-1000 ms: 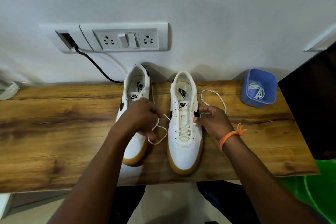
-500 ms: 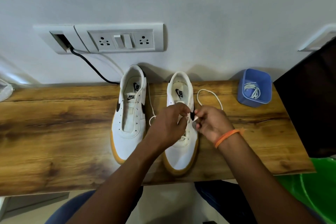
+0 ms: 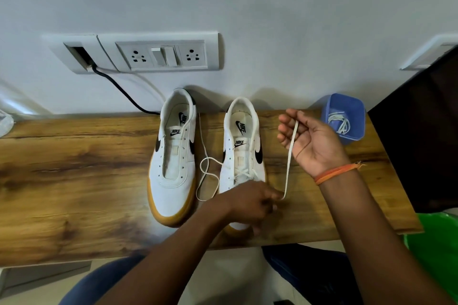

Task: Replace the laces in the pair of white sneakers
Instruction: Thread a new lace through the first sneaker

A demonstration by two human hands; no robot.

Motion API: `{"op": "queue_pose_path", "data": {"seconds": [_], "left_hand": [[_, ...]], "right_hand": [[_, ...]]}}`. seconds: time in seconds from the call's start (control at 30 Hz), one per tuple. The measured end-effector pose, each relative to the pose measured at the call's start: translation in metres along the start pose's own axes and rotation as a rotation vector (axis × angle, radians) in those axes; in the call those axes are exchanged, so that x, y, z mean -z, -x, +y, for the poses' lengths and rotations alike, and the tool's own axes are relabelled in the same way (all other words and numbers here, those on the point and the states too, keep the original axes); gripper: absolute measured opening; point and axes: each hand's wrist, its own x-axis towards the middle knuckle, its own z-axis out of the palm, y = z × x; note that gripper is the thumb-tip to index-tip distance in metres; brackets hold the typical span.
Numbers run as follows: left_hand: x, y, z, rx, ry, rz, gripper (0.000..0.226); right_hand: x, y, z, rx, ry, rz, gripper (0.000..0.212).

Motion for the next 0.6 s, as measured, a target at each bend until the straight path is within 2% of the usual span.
{"op": "queue_pose_path", "data": {"seconds": [0.07, 0.13, 0.2, 0.27, 0.33, 0.47, 0.6], "left_hand": [[-0.005, 0.0, 0.001, -0.037, -0.018, -0.049, 0.013], [-0.003, -0.001, 0.004, -0.021, 0.109, 0.013, 0.018], [0.006, 0.0, 0.011, 0.082, 0.444, 0.193, 0.024], [0.022, 0.001, 0.015, 0.175, 0.746, 0.365, 0.036], [0.036, 0.003, 0.015, 0.209, 0.97, 0.435, 0.049], [0.052, 0.01, 0.01, 0.12, 1.259, 0.504, 0.025], [0.066, 0.015, -0.002, 0.1, 1.306, 0.629, 0.014]], "right_hand": [[0.003, -0.001, -0.004, 0.029, 0.046, 0.034, 0.025], [0.007, -0.002, -0.006, 0.032, 0.127, 0.066, 0.024], [0.009, -0.001, -0.004, -0.055, 0.205, 0.025, 0.025], [0.006, 0.004, 0.0, -0.198, 0.231, -0.1, 0.027], [0.002, 0.01, 0.004, -0.294, 0.331, -0.244, 0.028], [-0.007, 0.019, 0.013, -0.347, 0.695, -0.425, 0.03], [-0.005, 0.017, 0.016, -0.306, 0.974, -0.366, 0.027]]}}
